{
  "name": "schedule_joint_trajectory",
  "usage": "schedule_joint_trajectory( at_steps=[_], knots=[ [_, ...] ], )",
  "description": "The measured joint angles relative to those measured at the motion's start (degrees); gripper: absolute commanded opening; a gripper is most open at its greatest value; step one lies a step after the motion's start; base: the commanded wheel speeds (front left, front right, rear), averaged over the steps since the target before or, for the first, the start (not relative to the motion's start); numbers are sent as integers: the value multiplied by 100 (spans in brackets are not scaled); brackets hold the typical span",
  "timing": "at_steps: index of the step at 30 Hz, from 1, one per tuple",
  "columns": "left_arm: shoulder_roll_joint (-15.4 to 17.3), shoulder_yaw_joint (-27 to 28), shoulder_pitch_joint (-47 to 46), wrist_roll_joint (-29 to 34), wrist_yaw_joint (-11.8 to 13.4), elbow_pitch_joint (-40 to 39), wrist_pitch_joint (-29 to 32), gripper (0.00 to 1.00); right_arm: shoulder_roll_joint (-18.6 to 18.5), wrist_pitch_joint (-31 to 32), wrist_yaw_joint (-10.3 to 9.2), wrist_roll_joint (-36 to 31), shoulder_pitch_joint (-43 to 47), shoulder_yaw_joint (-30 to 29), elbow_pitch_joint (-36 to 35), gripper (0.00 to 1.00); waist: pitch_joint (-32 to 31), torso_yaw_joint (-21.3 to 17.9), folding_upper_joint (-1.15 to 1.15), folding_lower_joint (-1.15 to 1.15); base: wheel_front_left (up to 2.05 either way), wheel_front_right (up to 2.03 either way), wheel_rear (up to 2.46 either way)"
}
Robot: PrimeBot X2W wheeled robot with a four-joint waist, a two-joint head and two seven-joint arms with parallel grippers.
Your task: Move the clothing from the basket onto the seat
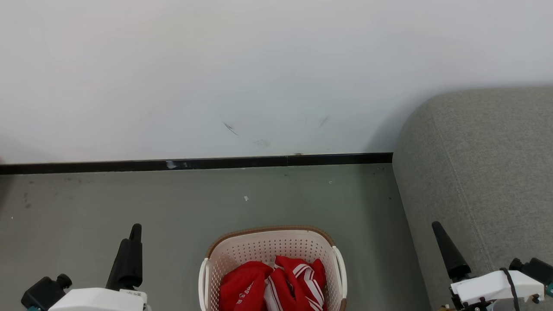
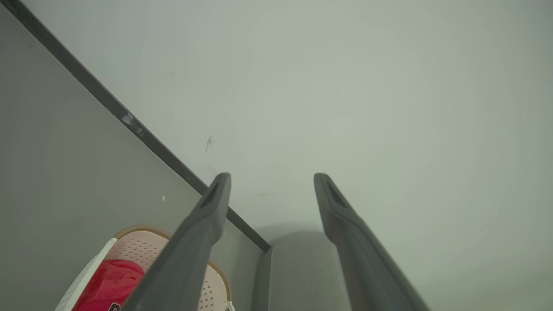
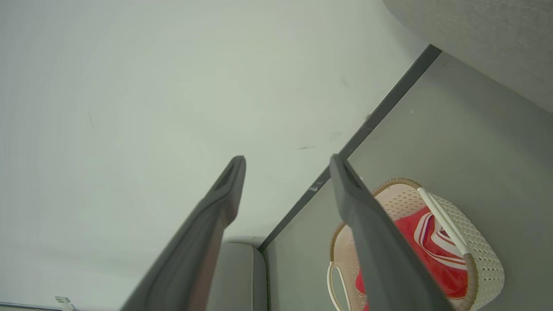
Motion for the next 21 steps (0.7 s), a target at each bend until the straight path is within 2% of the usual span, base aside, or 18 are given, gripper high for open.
schedule_joint_trajectory(
  at_steps=[21],
  knots=[
    [87,-470,118,2481,177,-421,-422,100,110,-261,1,-2651,1,176,-157,100,107,13,0,-41,0,0,0]
  ],
)
